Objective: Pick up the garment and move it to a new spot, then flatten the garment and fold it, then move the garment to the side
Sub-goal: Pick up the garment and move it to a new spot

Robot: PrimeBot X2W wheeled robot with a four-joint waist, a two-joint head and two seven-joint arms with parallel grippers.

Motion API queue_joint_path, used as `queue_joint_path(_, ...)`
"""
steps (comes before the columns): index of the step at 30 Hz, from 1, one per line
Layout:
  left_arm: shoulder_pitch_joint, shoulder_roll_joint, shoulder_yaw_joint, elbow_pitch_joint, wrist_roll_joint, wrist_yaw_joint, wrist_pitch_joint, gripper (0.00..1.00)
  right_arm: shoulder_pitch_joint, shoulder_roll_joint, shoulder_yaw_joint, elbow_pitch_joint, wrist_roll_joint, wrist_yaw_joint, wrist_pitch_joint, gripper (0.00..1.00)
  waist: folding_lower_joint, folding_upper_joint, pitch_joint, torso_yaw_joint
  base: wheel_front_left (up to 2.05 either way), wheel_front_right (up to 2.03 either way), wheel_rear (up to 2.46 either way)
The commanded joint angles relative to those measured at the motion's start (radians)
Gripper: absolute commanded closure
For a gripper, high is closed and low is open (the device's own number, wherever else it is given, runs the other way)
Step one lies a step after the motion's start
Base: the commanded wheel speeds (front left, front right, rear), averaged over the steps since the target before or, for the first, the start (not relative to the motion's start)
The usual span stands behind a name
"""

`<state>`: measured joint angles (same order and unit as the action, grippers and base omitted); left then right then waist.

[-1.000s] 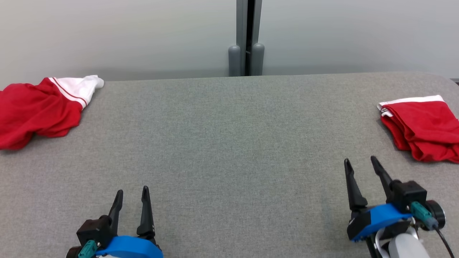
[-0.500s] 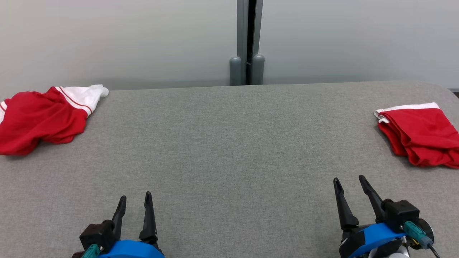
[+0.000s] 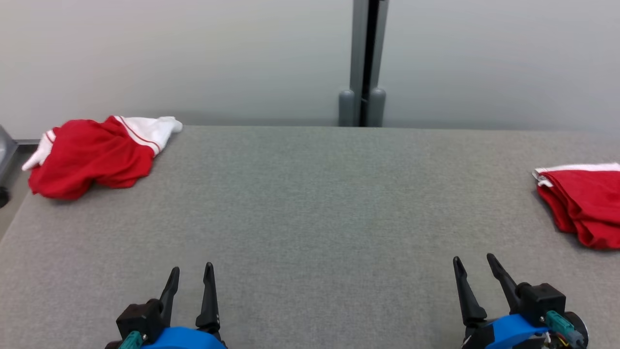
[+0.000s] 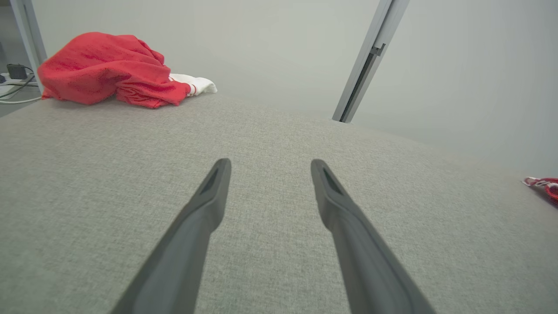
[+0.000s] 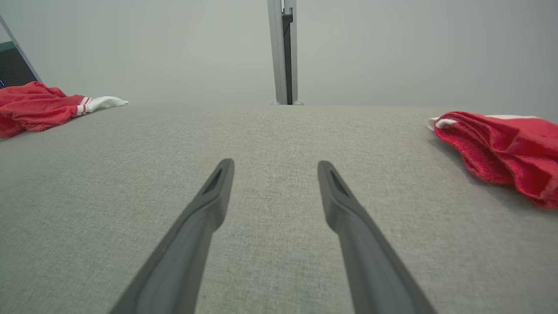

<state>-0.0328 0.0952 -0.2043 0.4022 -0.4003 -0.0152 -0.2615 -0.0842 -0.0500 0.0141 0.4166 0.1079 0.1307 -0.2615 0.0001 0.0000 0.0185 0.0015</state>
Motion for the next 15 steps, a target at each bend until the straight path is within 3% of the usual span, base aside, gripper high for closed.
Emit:
queue_joint_path(1,-0.005,0.004,0.000,0.003,0.004,0.001,-0.004,0.00,0.016,-0.002,-0.003,0.002,-0.006,0.000,-0.005,0.00,-0.0001,0.0000,0.000,0.025,0.00,0.00,0.00)
queue_joint_path(15,0.021,0.031,0.015,-0.011,-0.006,0.017,-0.002,0.00,0.033,-0.002,0.069,0.012,0.014,0.000,-0.005,0.00,-0.0001,0.0000,-0.036,0.346,0.00,0.00,0.00)
